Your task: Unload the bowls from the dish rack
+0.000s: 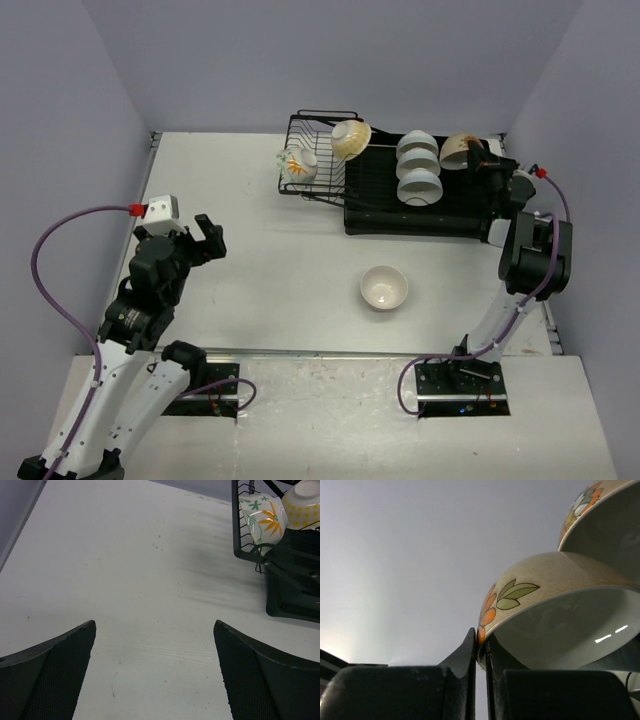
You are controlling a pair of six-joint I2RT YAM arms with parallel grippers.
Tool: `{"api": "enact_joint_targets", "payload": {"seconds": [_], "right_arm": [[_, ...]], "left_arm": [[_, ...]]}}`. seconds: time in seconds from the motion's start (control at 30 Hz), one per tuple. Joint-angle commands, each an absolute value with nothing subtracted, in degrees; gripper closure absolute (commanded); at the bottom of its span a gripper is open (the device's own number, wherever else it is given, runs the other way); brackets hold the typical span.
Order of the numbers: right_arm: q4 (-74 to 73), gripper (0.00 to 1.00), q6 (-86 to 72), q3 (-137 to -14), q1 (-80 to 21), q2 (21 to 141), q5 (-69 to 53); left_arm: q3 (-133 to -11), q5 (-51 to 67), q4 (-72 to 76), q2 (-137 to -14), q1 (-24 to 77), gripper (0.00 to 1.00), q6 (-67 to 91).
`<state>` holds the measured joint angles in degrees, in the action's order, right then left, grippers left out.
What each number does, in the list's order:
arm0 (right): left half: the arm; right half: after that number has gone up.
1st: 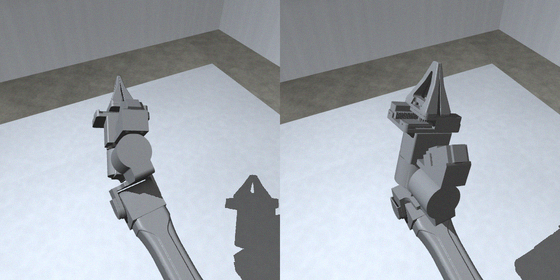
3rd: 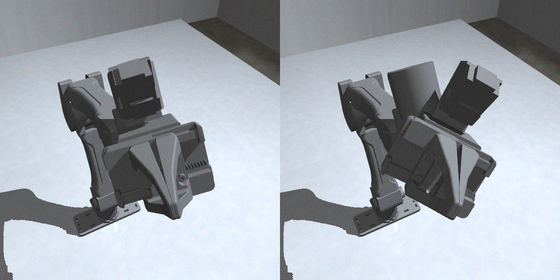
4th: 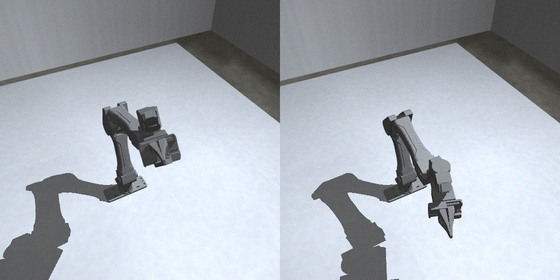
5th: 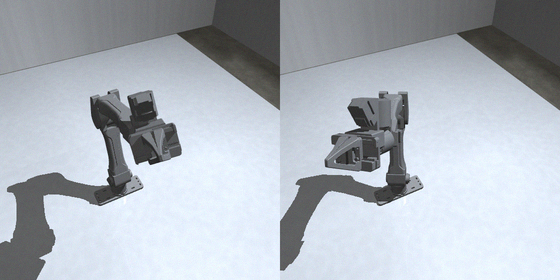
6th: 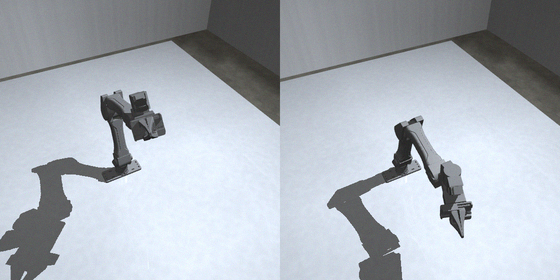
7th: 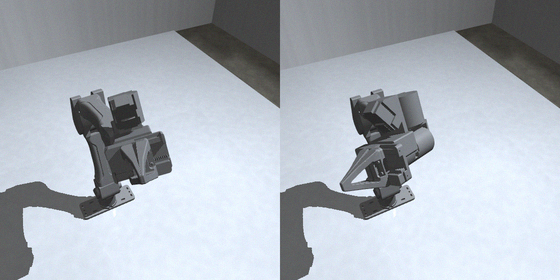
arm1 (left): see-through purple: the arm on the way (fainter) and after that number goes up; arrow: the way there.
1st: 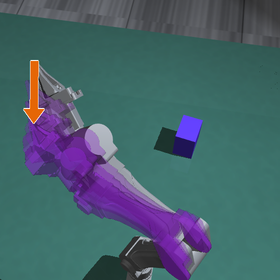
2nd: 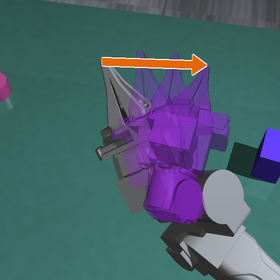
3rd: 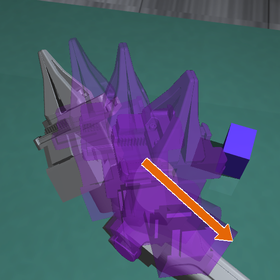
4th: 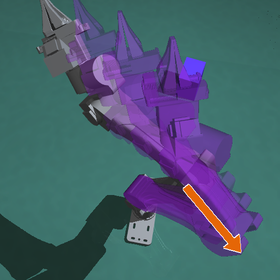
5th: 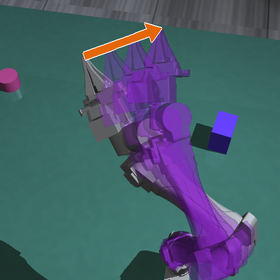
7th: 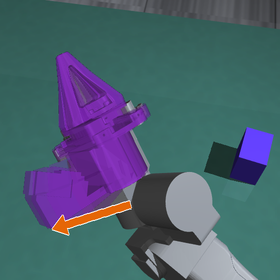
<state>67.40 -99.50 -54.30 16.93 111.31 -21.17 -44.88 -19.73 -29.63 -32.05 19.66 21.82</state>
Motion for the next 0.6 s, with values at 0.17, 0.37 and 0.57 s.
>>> {"api": "enact_joint_targets", "payload": {"seconds": [0.17, 0.37, 0.57], "right_arm": [[94.83, 1.00, -101.08, -54.23, 16.61, 102.75, -23.46], [94.75, 1.00, -101.34, -54.84, 16.61, 98.97, -26.19], [90.81, 1.00, -100.29, -57.39, 16.61, 92.49, -37.94]], "left_arm": [[-44.82, -19.25, -27.25, -32.52, 19.86, 0.00, 20.83], [-44.91, -19.25, -27.33, -32.43, 19.86, 0.00, 20.92], [-44.82, -19.34, -27.33, -32.26, 19.86, 0.00, 20.83]]}}
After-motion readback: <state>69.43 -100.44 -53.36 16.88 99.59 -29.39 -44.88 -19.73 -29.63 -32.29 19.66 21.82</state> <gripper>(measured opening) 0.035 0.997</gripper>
